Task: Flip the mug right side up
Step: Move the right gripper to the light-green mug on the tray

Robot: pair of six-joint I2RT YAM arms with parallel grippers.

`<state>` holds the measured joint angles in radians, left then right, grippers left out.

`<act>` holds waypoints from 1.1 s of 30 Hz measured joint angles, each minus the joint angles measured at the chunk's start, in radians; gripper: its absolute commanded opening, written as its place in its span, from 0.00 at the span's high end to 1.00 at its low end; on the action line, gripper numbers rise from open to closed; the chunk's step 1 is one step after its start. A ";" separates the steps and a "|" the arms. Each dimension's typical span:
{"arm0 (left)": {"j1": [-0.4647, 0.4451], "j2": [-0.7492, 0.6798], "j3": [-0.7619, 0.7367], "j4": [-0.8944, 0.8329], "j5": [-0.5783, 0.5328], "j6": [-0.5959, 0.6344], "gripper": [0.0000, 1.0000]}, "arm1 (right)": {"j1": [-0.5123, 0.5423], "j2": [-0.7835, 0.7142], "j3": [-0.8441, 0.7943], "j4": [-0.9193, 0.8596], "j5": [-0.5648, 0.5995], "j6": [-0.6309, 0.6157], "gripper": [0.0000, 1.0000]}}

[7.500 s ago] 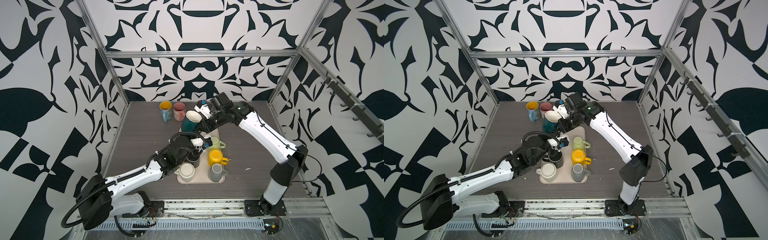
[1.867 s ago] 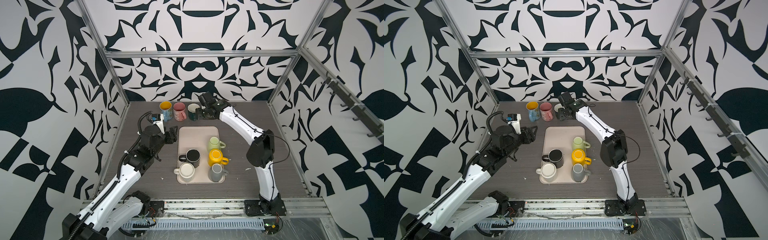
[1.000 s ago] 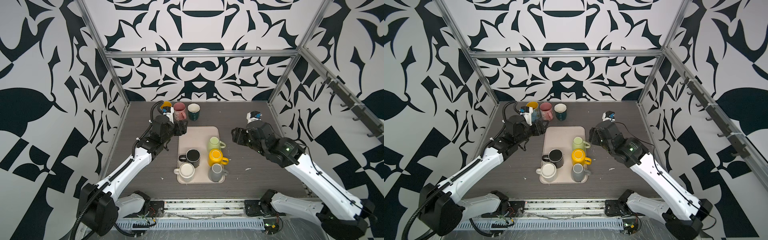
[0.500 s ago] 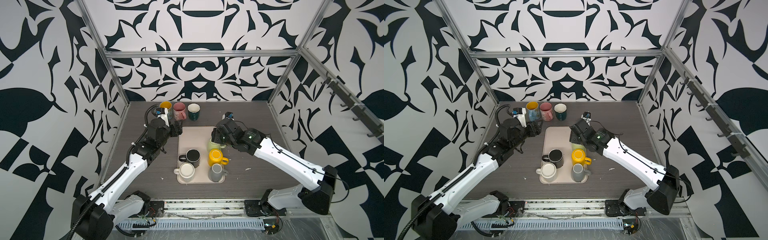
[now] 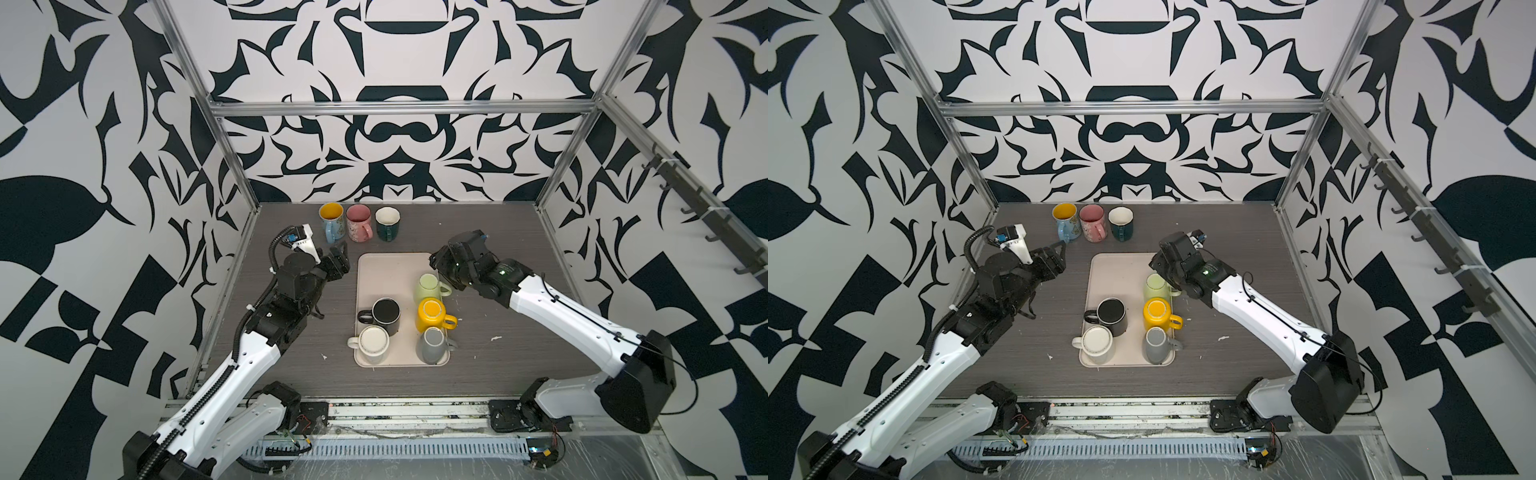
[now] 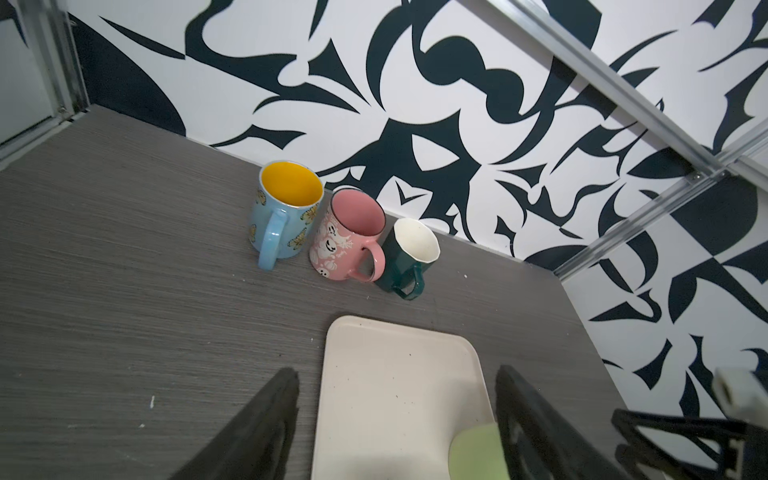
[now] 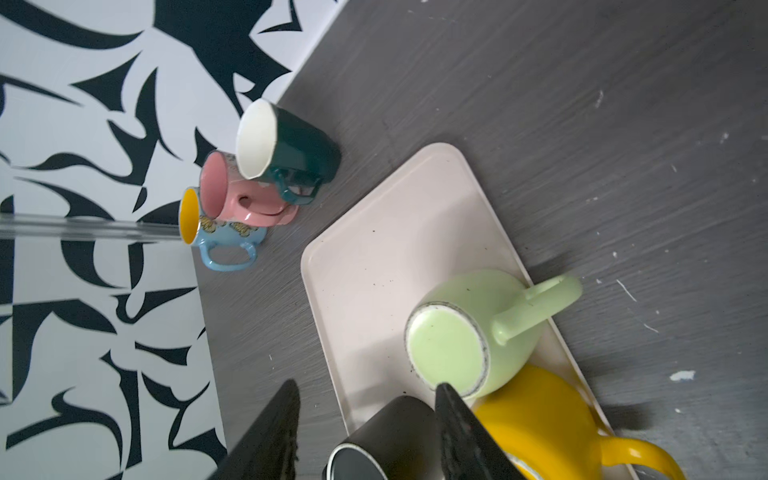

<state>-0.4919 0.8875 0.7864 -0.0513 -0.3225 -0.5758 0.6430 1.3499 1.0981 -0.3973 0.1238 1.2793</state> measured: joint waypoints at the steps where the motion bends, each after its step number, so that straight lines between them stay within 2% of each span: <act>1: 0.000 -0.006 0.000 -0.001 -0.008 -0.002 0.22 | -0.010 -0.004 -0.031 0.018 -0.014 0.032 0.44; 6: 0.000 -0.015 0.000 -0.011 -0.037 -0.021 0.22 | -0.075 -0.051 -0.159 0.048 -0.080 0.188 0.42; 12: 0.000 -0.019 -0.006 -0.021 -0.060 -0.046 0.22 | -0.151 -0.122 -0.217 0.071 -0.143 0.320 0.42; 18: 0.001 -0.038 -0.016 -0.040 -0.079 -0.061 0.22 | -0.187 -0.105 -0.258 0.117 -0.242 0.418 0.42; 24: 0.001 -0.062 -0.017 -0.046 -0.101 -0.070 0.22 | -0.198 -0.040 -0.262 0.119 -0.327 0.467 0.41; 33: 0.001 -0.064 -0.021 -0.048 -0.111 -0.084 0.22 | -0.225 0.013 -0.262 0.163 -0.393 0.507 0.42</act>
<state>-0.4911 0.8238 0.7650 -0.0998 -0.4332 -0.6594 0.4179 1.3628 0.8360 -0.2348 -0.2695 1.7866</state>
